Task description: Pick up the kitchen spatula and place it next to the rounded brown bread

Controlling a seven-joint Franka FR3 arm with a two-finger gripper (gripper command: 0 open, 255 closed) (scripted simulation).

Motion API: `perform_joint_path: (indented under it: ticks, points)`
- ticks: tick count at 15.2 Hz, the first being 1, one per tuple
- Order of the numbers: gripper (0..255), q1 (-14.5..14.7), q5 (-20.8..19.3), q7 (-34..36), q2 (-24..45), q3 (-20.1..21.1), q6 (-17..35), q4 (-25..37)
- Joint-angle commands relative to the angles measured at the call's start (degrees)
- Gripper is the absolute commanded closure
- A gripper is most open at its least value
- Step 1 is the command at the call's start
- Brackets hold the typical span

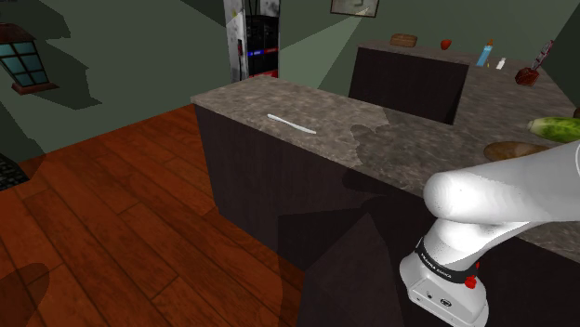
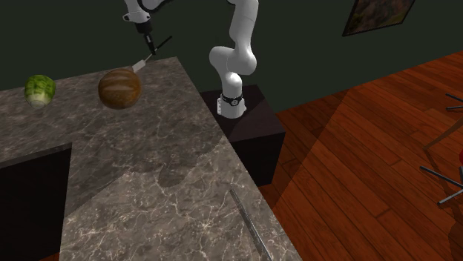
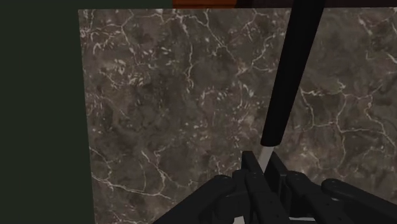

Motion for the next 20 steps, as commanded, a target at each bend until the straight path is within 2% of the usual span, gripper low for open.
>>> perform_joint_path:
  ticks: [1, 11, 20]
  points:
    - [255, 0.1, -0.4, 0.2, 0.0, -0.8, 1.4, -1.2]
    - [255, 2.1, -2.6, 1.1, 1.2, -6.5, 8.8, -6.2]
    - [255, 5.9, -4.6, 1.9, 3.0, -13.5, 15.8, -9.7]
